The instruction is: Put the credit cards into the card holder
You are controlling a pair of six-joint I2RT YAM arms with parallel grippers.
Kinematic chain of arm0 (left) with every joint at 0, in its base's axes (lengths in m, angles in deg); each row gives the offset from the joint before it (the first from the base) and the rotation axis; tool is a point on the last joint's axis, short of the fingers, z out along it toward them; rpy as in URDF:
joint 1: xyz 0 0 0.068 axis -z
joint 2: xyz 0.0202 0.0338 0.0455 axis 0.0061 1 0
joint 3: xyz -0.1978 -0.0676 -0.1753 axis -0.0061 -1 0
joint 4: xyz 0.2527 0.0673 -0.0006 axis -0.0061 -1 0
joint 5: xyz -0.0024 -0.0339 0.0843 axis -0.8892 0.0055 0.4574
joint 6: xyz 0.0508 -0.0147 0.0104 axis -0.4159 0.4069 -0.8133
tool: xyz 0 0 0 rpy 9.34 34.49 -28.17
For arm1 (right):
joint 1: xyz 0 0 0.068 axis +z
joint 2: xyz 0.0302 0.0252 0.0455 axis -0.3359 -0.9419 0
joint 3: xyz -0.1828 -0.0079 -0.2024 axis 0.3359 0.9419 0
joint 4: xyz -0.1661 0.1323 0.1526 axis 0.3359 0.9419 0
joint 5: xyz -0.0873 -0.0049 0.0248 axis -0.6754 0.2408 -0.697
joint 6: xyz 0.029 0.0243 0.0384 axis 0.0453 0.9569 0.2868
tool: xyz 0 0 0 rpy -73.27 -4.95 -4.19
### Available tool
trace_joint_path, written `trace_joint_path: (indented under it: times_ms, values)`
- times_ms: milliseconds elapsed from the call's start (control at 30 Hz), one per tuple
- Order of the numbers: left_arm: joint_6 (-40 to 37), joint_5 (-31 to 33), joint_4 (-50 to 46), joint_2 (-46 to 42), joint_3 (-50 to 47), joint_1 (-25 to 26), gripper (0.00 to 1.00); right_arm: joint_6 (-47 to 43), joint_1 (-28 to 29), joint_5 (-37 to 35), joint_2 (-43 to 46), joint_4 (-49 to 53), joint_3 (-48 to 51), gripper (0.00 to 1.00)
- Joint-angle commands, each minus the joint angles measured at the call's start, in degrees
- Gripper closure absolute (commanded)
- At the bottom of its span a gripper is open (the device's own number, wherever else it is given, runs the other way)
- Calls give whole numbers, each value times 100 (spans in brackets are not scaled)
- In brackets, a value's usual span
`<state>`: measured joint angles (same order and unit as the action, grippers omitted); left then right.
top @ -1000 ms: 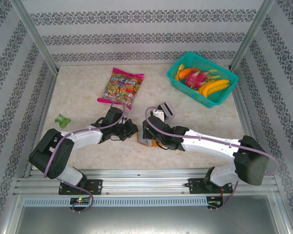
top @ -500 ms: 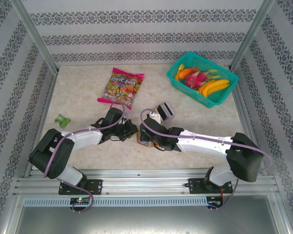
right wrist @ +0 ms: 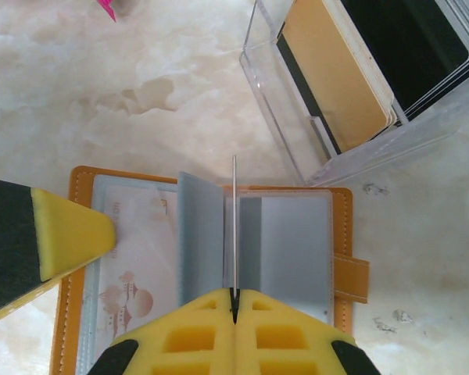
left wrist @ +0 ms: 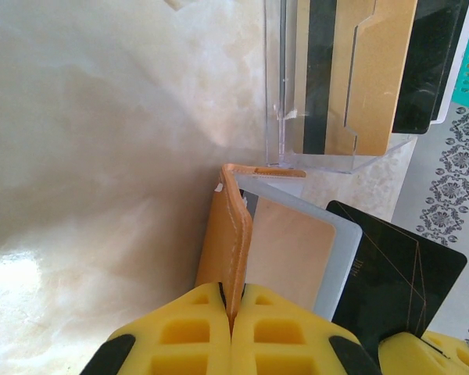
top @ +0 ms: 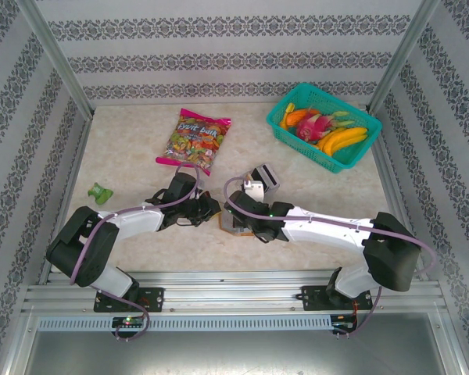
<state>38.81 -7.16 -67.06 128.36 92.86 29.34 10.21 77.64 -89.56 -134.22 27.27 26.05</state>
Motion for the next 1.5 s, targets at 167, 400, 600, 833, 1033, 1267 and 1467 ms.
trace_joint_path:
  times_ms: [167,400,600,833,1033,1267,1467]
  values:
    - [-187,232,-47,58,-23,54,96,-265,-186,1037,-89,-791,105,100]
    - [-419,523,-401,190,-36,54,95,-144,-295,1742,-509,-1118,99,100]
    - [-688,935,-1012,13,-71,55,75,16,-501,1859,-428,-1275,302,100]
    - [-907,1298,-1594,-430,-17,55,53,265,-873,2619,-66,-2238,856,100]
    - [-1000,1251,-1560,-609,42,63,51,252,-1042,2445,252,-2058,1048,100]
    - [-1153,799,-1356,-267,384,98,54,182,-1305,2513,339,-2293,1482,100]
    - [-1152,835,-1408,171,498,123,50,158,-1408,2831,235,-2941,1785,100]
